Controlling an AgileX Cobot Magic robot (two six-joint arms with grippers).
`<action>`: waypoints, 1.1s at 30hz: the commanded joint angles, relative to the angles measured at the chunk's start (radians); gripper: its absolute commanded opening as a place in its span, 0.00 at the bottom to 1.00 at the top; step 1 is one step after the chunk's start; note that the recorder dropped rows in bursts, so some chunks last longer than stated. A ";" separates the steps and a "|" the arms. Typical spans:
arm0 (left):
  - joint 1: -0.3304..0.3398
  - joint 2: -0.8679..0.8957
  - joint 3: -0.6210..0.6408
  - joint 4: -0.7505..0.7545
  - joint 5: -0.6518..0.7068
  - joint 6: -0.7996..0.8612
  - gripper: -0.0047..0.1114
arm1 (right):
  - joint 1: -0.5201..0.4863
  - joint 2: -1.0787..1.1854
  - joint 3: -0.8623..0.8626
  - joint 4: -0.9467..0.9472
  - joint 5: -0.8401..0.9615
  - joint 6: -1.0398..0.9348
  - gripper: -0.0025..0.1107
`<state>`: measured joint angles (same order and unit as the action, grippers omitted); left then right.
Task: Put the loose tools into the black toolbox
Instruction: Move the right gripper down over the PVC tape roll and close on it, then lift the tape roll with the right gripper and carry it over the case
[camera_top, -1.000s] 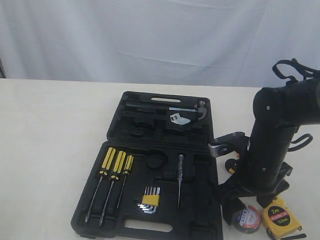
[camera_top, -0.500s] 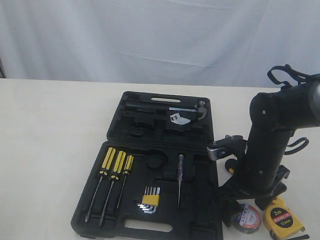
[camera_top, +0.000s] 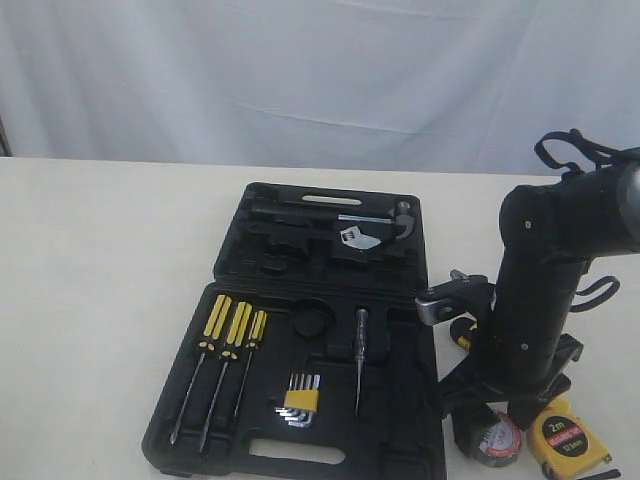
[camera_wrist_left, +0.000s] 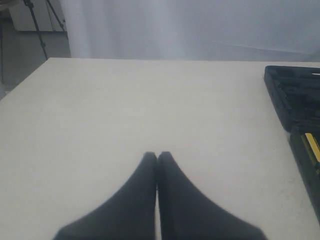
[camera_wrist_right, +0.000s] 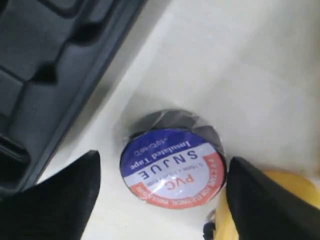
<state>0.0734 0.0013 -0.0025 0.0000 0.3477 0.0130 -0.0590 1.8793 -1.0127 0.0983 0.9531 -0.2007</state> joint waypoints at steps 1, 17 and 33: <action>-0.005 -0.001 0.003 0.000 -0.005 -0.006 0.04 | 0.003 0.000 0.004 0.004 0.013 0.002 0.49; -0.005 -0.001 0.003 0.000 -0.005 -0.006 0.04 | 0.003 0.000 0.004 0.000 0.013 0.031 0.50; -0.005 -0.001 0.003 0.000 -0.005 -0.006 0.04 | 0.003 0.000 0.004 0.031 0.001 0.043 0.71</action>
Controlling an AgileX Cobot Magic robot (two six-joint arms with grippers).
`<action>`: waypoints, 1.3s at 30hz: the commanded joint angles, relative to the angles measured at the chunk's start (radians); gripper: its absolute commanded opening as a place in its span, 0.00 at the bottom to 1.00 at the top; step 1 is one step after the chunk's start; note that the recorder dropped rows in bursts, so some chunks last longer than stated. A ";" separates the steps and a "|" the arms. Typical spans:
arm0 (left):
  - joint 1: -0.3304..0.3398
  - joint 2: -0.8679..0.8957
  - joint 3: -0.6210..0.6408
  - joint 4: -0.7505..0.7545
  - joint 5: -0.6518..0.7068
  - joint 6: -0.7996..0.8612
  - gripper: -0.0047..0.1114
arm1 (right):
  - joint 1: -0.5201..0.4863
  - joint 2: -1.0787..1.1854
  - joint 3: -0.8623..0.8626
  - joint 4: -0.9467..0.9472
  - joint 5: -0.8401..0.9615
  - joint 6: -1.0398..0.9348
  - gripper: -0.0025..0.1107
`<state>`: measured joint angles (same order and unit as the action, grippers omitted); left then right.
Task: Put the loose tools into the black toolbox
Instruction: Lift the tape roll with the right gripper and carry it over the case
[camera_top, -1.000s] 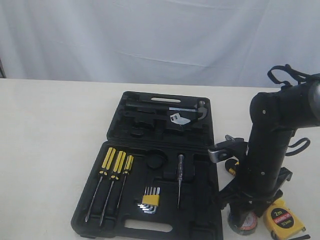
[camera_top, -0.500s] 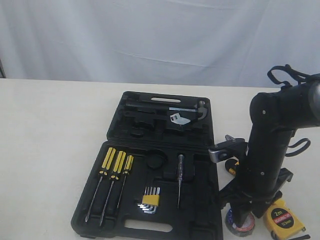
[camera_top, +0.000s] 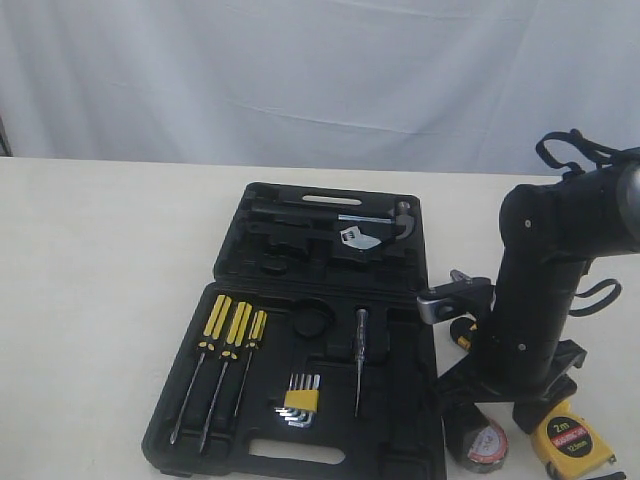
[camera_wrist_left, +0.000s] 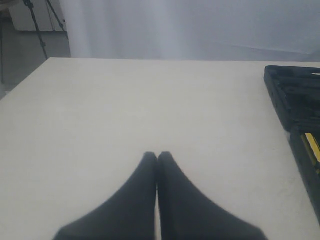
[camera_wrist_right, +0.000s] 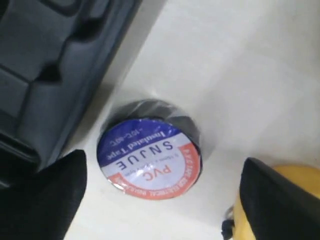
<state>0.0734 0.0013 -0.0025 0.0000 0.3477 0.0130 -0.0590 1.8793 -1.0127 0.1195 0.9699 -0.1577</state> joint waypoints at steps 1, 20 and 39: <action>-0.005 -0.001 0.003 0.000 -0.005 -0.006 0.04 | 0.003 0.000 0.004 0.009 -0.021 0.000 0.71; -0.005 -0.001 0.003 0.000 -0.005 -0.006 0.04 | 0.003 0.033 0.002 0.014 0.038 0.012 0.33; -0.005 -0.001 0.003 0.000 -0.005 -0.006 0.04 | 0.067 -0.112 -0.347 0.014 0.251 0.118 0.33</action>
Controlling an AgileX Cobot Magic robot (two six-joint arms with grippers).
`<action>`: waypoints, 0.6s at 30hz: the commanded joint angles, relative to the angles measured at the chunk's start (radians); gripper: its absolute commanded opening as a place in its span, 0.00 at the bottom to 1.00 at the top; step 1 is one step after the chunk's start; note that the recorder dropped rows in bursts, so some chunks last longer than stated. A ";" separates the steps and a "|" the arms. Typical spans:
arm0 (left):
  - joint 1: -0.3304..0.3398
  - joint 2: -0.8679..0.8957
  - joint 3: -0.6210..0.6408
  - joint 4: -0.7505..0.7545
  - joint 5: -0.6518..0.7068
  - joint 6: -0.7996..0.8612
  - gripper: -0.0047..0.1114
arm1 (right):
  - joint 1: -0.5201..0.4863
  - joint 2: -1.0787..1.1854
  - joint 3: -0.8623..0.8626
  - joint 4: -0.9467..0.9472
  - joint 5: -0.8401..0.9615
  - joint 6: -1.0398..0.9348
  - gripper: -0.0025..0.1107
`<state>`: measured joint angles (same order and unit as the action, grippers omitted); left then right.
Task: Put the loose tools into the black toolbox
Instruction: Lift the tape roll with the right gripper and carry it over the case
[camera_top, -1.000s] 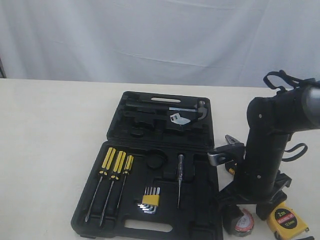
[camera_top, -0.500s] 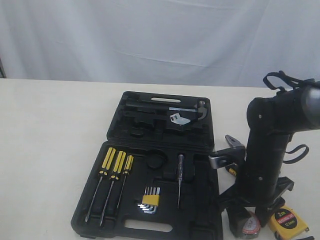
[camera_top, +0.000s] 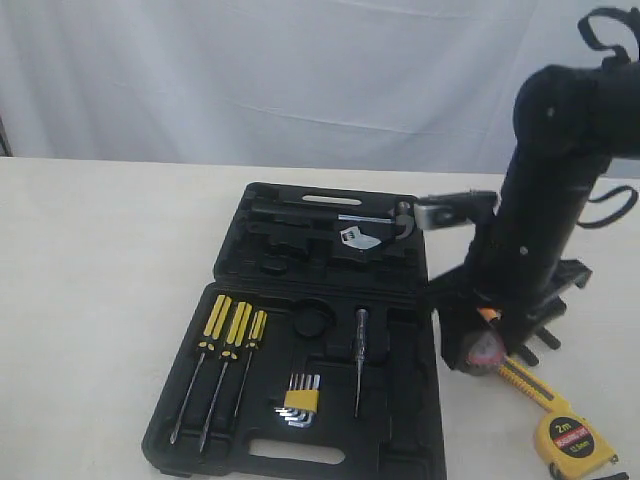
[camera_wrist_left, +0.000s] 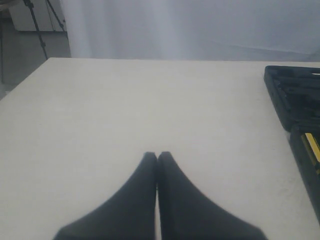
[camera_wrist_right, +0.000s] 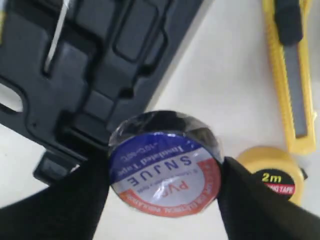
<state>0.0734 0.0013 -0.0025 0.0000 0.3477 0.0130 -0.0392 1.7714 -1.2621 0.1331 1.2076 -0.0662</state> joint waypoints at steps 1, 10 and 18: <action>-0.005 -0.001 0.003 0.000 -0.005 -0.006 0.04 | 0.067 0.004 -0.128 0.000 0.014 0.029 0.33; -0.005 -0.001 0.003 0.000 -0.005 -0.006 0.04 | 0.192 0.236 -0.414 -0.003 0.014 0.107 0.33; -0.005 -0.001 0.003 0.000 -0.005 -0.006 0.04 | 0.217 0.415 -0.589 0.000 0.014 0.130 0.33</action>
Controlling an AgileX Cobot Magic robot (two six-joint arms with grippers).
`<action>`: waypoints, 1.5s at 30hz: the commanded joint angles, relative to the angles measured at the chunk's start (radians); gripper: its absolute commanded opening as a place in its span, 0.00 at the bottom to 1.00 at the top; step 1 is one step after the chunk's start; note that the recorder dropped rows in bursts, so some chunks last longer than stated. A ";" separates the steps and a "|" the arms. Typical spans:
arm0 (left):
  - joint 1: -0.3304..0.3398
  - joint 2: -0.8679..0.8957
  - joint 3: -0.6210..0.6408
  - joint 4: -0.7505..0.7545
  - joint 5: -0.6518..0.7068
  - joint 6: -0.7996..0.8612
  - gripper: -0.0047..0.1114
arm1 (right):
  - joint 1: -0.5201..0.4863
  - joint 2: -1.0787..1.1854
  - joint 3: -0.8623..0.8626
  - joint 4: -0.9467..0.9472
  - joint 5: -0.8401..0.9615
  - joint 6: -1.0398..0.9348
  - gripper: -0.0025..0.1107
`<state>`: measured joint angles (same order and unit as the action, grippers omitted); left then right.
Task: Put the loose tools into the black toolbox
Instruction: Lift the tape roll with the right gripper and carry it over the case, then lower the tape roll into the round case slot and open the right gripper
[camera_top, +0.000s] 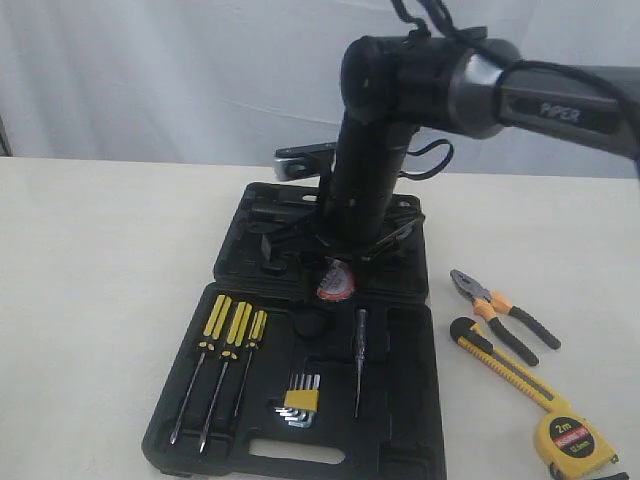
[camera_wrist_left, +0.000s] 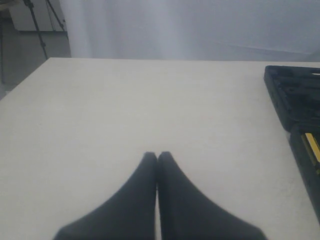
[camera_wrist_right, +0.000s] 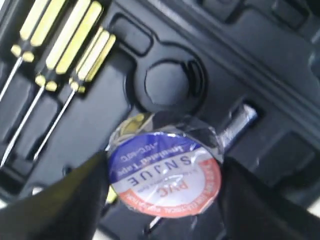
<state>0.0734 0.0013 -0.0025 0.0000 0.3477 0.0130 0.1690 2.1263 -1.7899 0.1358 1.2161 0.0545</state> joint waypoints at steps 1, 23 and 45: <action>-0.005 -0.001 0.003 0.000 -0.005 -0.006 0.04 | 0.013 0.074 -0.073 -0.002 0.005 0.009 0.33; -0.005 -0.001 0.003 0.000 -0.005 -0.006 0.04 | 0.044 0.194 -0.118 -0.032 0.005 0.032 0.33; -0.005 -0.001 0.003 0.000 -0.005 -0.006 0.04 | 0.044 0.218 -0.118 -0.064 -0.057 0.046 0.33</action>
<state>0.0734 0.0013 -0.0025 0.0000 0.3477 0.0130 0.2154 2.3355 -1.9077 0.0923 1.1700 0.0963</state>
